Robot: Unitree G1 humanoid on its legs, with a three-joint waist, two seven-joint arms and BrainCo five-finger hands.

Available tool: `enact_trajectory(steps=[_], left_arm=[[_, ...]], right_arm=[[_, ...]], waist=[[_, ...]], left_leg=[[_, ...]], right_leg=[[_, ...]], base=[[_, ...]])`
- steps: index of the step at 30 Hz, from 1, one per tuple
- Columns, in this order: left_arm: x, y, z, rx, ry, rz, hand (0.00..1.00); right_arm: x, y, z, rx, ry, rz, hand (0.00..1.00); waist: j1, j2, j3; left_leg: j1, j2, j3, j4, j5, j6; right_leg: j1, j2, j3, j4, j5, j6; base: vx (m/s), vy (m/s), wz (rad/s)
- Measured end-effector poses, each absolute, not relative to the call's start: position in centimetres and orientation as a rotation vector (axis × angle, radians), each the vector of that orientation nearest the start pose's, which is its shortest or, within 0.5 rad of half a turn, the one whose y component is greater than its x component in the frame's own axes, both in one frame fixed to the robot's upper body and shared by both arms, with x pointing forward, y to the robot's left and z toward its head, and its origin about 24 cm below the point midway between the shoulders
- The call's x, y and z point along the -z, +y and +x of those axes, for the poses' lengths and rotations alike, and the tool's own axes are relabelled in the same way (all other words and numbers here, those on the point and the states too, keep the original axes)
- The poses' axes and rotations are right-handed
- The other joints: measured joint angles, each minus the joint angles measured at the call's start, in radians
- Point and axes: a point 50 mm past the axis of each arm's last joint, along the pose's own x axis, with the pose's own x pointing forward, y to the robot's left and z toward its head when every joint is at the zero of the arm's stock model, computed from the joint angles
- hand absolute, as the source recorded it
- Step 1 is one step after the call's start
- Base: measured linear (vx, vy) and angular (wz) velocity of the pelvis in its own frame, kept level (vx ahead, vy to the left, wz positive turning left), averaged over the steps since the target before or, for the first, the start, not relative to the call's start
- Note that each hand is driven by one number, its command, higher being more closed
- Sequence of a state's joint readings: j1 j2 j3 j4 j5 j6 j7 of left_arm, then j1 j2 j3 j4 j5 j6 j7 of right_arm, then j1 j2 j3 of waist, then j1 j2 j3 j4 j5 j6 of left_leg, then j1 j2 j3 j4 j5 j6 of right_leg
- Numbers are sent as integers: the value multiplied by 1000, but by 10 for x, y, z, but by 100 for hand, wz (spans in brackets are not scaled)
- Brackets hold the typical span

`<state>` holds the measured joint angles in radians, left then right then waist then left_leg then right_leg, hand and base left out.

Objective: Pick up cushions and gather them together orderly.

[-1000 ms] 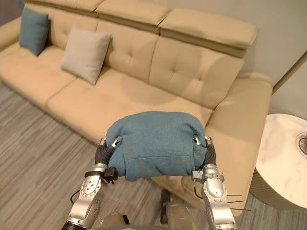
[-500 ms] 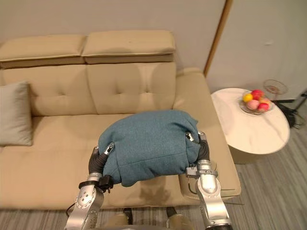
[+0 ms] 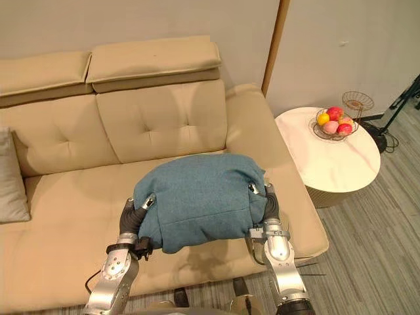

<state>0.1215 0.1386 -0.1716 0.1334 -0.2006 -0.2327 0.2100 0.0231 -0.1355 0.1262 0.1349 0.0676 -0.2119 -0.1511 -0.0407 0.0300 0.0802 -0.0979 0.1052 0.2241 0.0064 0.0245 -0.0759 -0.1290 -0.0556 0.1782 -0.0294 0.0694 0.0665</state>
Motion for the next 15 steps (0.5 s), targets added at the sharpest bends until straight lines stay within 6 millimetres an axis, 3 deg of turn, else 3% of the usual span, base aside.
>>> enact_trajectory(steps=[5,8,10,12,14,15], left_arm=[[-23,164,253,-167,-38,4,100],[-66,174,293,-209,-193,74,100],[-121,182,330,-257,-354,115,100],[-166,185,348,-288,-477,146,100],[-237,189,363,-339,-661,174,100],[-254,188,366,-351,-703,178,100]], right_arm=[[-43,-143,275,54,-119,-88,100],[-81,-132,304,74,-253,-87,100],[-121,-125,331,113,-368,-75,100],[-155,-121,345,153,-457,-41,100],[-208,-112,360,209,-593,3,100],[-221,-111,363,220,-624,15,100]], waist=[[13,-1,45],[31,0,117],[48,-2,181],[60,-3,215],[68,-6,264],[73,-5,275]], left_leg=[[-80,0,-7,-44,62,-1],[-169,1,-29,-49,100,-3],[-226,1,-35,-63,139,-4],[-265,5,-43,-64,160,-4],[-299,10,-56,-80,194,-5],[-305,10,-58,-83,203,1]], right_leg=[[-80,0,-34,-28,54,-6],[-166,-4,-81,-27,85,-15],[-222,-1,-105,-27,116,-17],[-257,3,-115,-28,138,-14],[-291,9,-126,-33,160,-17],[-297,10,-127,-36,165,-18]], base=[[-151,-29,11],[-177,-31,10],[-215,-27,13],[-166,-26,10],[-154,-37,12],[-119,-18,6]])
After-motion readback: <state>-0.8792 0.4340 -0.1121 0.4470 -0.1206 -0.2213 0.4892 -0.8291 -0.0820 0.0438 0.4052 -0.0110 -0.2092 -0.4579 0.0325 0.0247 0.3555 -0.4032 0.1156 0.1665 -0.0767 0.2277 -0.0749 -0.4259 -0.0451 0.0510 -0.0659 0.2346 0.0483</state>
